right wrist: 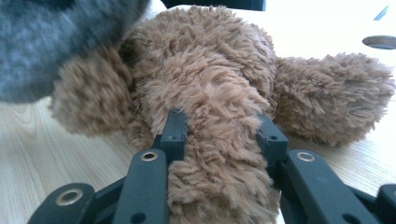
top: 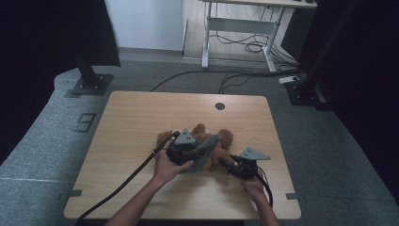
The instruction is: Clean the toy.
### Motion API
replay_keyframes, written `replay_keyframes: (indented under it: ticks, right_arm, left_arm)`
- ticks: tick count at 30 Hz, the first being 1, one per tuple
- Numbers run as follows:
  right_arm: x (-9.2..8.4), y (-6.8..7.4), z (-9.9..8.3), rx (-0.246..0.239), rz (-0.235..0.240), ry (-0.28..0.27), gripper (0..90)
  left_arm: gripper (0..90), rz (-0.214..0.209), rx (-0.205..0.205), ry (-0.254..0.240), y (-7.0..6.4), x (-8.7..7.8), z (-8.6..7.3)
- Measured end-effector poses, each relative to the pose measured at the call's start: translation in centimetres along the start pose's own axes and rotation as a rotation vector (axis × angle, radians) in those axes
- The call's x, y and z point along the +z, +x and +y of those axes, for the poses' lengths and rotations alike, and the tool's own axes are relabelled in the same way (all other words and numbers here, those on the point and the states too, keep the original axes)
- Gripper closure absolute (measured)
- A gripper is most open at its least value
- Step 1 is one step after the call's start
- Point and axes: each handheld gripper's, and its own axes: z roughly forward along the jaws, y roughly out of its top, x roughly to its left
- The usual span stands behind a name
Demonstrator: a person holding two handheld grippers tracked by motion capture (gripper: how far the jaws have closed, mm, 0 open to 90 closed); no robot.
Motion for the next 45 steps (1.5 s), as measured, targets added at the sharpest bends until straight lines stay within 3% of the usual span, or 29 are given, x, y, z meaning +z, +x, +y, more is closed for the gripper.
replay_keyframes:
  ticks: [1,5,10,16,23,27,29,34,35,36,37,41,45]
  right_arm:
    - [0.0,0.0,0.0,-0.003,-0.003,-0.001,63.8]
    - [0.0,0.1,0.0,-0.008,-0.003,0.006,64.0]
    - [0.0,0.0,-0.1,-0.017,-0.005,0.017,64.6]
    - [-0.3,0.0,-0.1,-0.028,-0.001,0.024,65.2]
    - [-0.3,-0.1,-0.2,-0.021,0.009,0.017,65.3]
    - [-0.3,-0.1,-0.2,-0.021,0.012,0.015,65.3]
    - [-0.2,-0.2,-0.2,-0.017,0.014,0.014,65.3]
    - [-0.1,-0.2,-0.2,-0.007,0.017,0.01,65.3]
    - [-0.1,-0.2,-0.3,-0.005,0.016,0.009,65.3]
    - [-0.1,-0.2,-0.3,-0.005,0.016,0.009,65.3]
    - [-0.1,-0.2,-0.3,-0.002,0.015,0.007,65.3]
    - [-0.1,-0.3,-0.3,0.006,0.018,0.007,65.4]
    - [-0.1,-0.2,-0.3,0.0,0.021,0.01,65.4]
  left_arm:
    - [76.6,-0.023,-0.01,0.025,-0.2,1.3,-0.2]
    - [76.5,-0.043,-0.01,0.07,-0.2,2.9,-1.2]
    - [77.1,-0.038,-0.021,0.087,-0.1,3.0,-1.6]
    - [77.2,-0.011,-0.021,0.108,0.1,2.1,-2.5]
    - [77.0,0.032,-0.094,0.087,2.9,-0.9,-4.6]
    - [77.0,0.062,-0.117,0.072,3.5,-2.1,-5.0]
    - [77.0,0.059,-0.115,0.068,3.3,-2.1,-5.0]
    - [76.8,-0.038,-0.09,0.029,1.4,-1.6,-3.8]
    - [76.7,-0.07,-0.073,0.022,0.4,-1.1,-3.0]
    - [76.7,-0.07,-0.073,0.022,0.4,-1.1,-3.0]
    - [76.7,-0.094,-0.064,0.026,-0.5,-0.2,-2.5]
    - [76.6,-0.092,-0.045,0.07,-1.4,1.8,-2.6]
    - [76.5,-0.049,-0.03,0.116,-1.3,3.2,-3.6]
